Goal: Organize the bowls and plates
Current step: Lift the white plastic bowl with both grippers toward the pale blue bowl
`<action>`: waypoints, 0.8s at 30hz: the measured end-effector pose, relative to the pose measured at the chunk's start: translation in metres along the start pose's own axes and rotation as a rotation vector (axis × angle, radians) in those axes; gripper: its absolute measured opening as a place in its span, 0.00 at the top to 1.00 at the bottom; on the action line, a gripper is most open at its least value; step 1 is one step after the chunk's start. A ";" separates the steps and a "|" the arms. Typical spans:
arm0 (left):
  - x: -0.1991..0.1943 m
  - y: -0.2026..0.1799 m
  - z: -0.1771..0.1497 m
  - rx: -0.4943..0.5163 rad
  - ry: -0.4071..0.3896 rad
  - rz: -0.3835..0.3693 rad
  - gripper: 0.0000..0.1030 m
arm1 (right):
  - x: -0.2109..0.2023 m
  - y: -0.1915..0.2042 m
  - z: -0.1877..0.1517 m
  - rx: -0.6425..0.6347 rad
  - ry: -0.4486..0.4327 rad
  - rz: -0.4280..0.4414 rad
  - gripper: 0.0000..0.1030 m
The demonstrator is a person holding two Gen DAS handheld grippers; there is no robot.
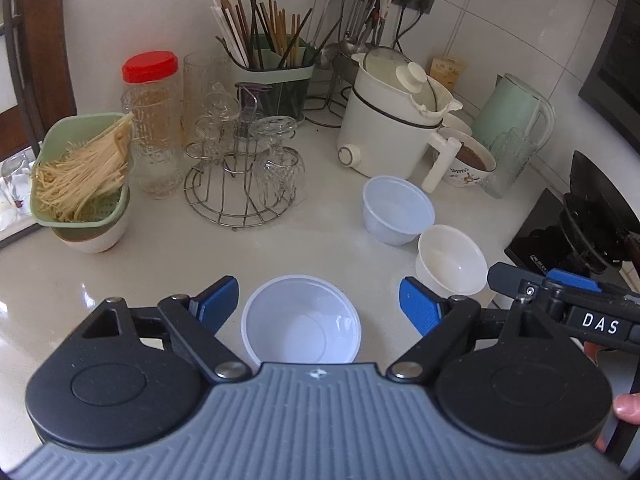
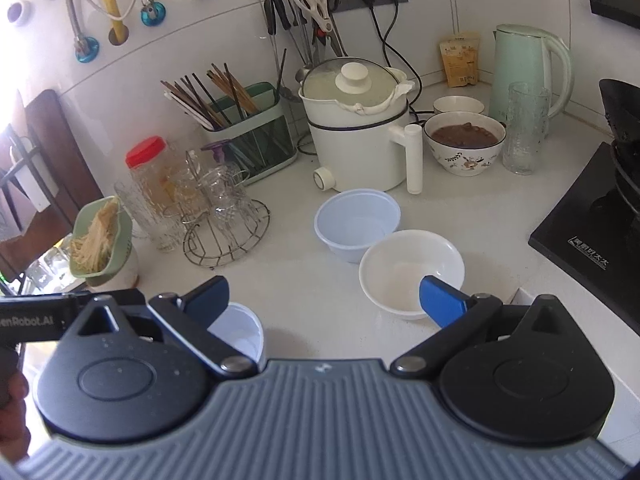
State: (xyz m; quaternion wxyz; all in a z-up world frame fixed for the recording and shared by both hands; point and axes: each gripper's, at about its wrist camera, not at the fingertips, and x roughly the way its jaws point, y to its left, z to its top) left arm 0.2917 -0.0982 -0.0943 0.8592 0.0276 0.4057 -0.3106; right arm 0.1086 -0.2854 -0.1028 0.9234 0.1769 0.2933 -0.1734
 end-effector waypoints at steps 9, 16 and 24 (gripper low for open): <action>0.025 0.010 0.012 0.006 0.011 -0.032 0.12 | 0.021 0.003 0.006 0.057 0.028 -0.015 0.00; 0.046 0.010 0.024 0.015 0.036 -0.042 0.12 | 0.038 0.002 0.017 0.011 0.019 -0.055 0.00; 0.075 0.008 0.040 0.008 0.073 -0.034 0.12 | 0.069 -0.012 0.033 0.100 0.091 -0.024 0.01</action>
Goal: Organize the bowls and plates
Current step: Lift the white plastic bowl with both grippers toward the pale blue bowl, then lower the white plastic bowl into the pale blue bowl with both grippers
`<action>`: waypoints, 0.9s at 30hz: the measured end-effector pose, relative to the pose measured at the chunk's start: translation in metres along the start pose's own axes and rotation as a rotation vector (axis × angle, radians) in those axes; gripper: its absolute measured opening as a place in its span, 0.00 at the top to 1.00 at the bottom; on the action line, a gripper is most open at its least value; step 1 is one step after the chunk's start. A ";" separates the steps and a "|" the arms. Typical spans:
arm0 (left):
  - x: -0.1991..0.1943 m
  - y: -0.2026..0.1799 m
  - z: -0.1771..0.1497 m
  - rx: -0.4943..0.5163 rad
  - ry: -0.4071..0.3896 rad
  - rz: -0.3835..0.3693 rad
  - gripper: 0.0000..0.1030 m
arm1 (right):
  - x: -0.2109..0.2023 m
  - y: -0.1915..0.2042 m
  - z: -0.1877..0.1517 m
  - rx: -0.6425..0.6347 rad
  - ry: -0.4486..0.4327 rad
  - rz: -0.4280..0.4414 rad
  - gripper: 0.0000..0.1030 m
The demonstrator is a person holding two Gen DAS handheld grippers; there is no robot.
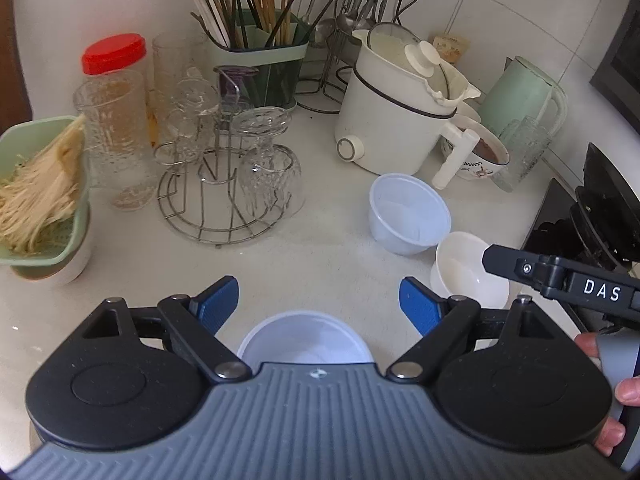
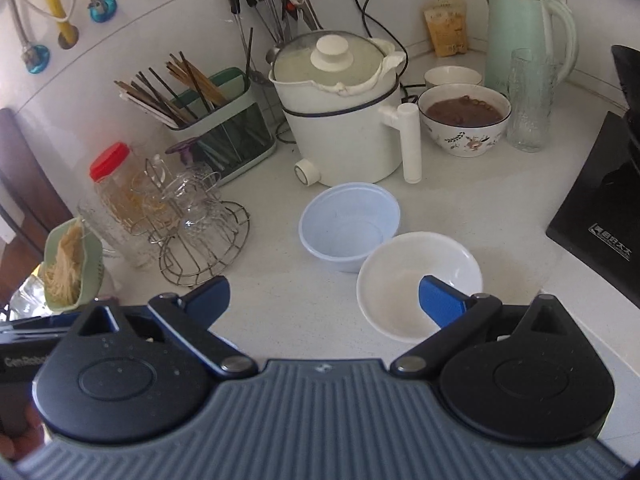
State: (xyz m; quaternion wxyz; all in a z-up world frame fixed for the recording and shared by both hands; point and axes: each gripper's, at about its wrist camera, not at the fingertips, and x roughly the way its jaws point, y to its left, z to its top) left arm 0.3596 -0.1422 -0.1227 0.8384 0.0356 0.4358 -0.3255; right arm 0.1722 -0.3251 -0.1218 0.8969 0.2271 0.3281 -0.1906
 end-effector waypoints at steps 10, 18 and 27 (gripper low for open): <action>0.061 -0.004 0.035 -0.050 0.045 -0.019 0.13 | 0.045 -0.021 0.023 0.045 0.049 0.043 0.12; 0.113 -0.009 0.057 -0.092 0.076 -0.066 0.16 | 0.091 -0.039 0.042 0.057 0.085 0.016 0.30; 0.165 -0.019 0.070 -0.113 0.119 -0.123 0.49 | 0.137 -0.060 0.053 0.054 0.092 -0.036 0.50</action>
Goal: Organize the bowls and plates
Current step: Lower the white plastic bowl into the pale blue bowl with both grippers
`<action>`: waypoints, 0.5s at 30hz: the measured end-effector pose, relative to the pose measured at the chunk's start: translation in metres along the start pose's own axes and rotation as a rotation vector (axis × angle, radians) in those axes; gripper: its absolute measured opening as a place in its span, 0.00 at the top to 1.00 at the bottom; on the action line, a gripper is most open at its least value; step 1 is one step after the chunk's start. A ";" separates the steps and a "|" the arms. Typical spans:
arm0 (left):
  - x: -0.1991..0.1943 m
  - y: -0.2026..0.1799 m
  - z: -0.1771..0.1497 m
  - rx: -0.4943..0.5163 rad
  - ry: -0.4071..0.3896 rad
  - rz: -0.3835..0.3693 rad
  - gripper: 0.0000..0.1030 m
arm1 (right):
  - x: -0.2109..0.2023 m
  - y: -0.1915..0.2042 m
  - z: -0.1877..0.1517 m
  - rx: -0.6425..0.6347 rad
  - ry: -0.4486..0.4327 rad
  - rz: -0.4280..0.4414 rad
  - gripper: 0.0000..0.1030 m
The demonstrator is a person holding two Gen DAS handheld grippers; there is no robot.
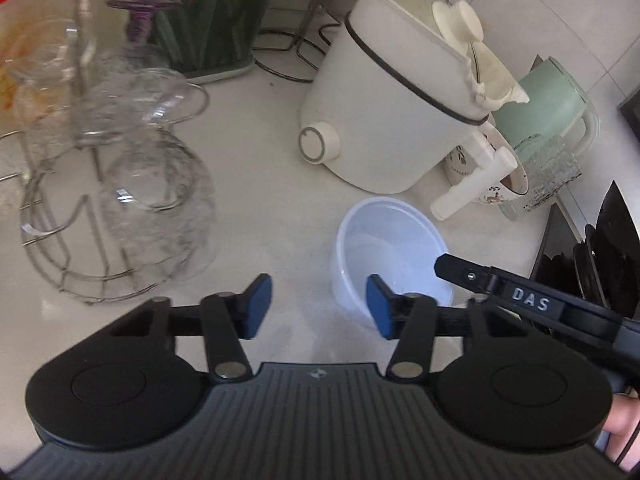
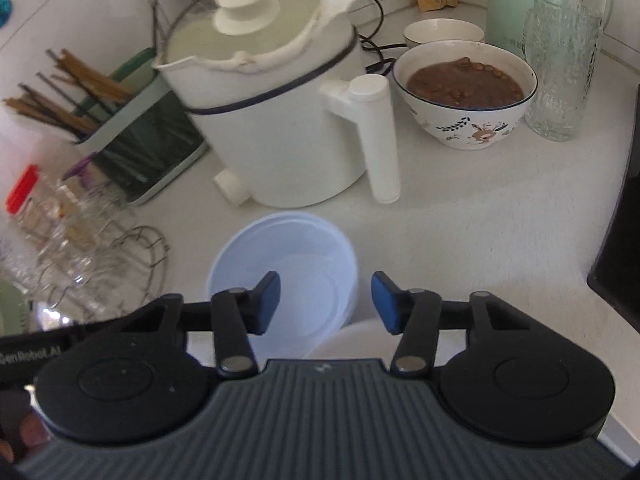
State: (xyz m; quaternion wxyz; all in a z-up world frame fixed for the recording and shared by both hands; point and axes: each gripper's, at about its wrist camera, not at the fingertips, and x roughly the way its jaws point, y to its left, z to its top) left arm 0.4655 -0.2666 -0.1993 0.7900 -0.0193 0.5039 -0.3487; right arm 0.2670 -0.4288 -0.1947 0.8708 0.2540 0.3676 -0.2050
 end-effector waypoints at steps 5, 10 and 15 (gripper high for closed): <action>0.019 -0.010 0.003 -0.011 -0.004 -0.011 0.62 | 0.019 -0.010 -0.001 0.016 0.018 -0.010 0.50; 0.032 -0.015 0.006 -0.032 -0.004 -0.029 0.66 | 0.030 -0.015 -0.005 0.045 0.013 0.039 0.67; 0.038 -0.016 0.003 -0.026 0.003 -0.036 0.66 | 0.030 -0.008 -0.006 0.066 -0.002 0.083 0.67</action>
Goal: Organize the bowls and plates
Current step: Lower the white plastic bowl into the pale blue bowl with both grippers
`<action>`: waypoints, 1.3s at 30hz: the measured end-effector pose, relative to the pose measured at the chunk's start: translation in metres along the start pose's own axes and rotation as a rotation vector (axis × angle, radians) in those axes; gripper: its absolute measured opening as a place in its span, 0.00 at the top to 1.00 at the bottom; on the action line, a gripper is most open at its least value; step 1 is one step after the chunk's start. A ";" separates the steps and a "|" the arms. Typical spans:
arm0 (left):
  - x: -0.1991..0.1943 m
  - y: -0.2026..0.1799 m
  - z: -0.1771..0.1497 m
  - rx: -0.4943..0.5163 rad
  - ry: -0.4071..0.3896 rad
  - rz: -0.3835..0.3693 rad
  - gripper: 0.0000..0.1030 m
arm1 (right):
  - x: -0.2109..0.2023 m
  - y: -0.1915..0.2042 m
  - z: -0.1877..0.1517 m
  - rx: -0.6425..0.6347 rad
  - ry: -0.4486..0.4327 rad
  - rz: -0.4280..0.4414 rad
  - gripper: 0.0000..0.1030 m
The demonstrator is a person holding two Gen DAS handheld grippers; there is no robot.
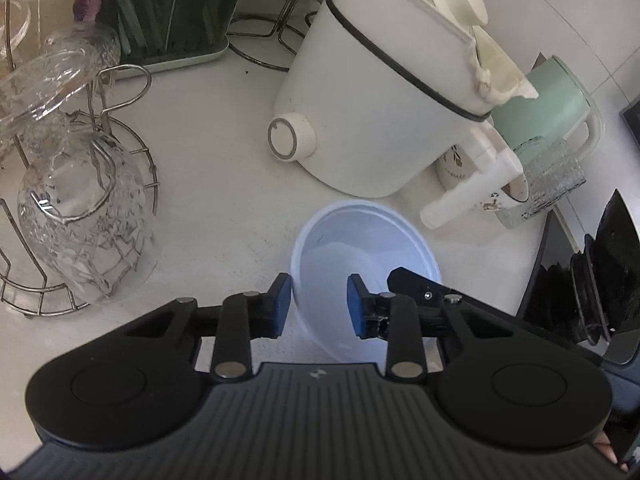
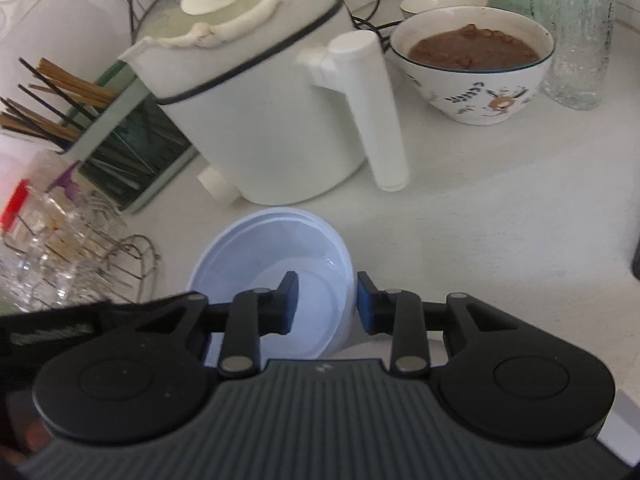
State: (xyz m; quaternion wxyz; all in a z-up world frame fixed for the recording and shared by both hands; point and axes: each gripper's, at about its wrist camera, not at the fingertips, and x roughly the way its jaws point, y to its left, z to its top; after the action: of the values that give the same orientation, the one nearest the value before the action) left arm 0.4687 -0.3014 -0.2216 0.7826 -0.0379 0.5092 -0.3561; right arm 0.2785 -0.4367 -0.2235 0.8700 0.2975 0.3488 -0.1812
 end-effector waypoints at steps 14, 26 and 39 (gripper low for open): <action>-0.055 -0.004 0.009 0.013 -0.060 -0.001 0.66 | -0.028 0.025 0.008 0.023 -0.033 0.039 0.67; -0.119 -0.006 0.010 -0.015 -0.096 -0.024 0.66 | -0.074 0.052 0.010 0.007 -0.032 0.069 0.67; -0.186 -0.012 -0.006 -0.021 -0.150 -0.003 0.66 | -0.122 0.081 0.002 -0.026 -0.056 0.107 0.67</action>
State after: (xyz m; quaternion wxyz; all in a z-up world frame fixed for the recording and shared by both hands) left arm 0.4147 -0.1971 -0.0761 0.8175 -0.0735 0.4530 -0.3481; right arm 0.2378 -0.3642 -0.1035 0.8918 0.2991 0.3103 -0.1379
